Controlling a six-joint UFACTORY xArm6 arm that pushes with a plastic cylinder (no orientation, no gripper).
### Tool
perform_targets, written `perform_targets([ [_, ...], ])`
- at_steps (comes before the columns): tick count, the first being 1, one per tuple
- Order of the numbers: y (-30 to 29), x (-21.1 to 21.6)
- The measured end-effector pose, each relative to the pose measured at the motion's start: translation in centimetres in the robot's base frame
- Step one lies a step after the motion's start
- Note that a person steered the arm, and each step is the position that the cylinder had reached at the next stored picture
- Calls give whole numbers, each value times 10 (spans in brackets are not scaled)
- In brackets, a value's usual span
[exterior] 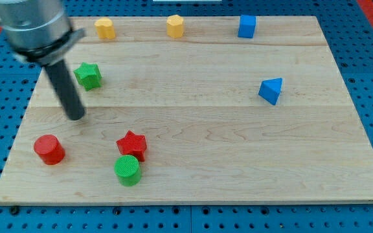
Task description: Keep red blocks and green circle in a diagonal line
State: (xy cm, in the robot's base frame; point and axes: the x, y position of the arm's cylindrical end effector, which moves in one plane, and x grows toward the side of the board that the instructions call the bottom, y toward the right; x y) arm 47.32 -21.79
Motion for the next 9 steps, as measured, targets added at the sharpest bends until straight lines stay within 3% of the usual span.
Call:
perform_targets([
  [1, -26, 27],
  [3, 41, 55],
  [4, -33, 52],
  [6, -36, 87],
  [9, 144, 90],
])
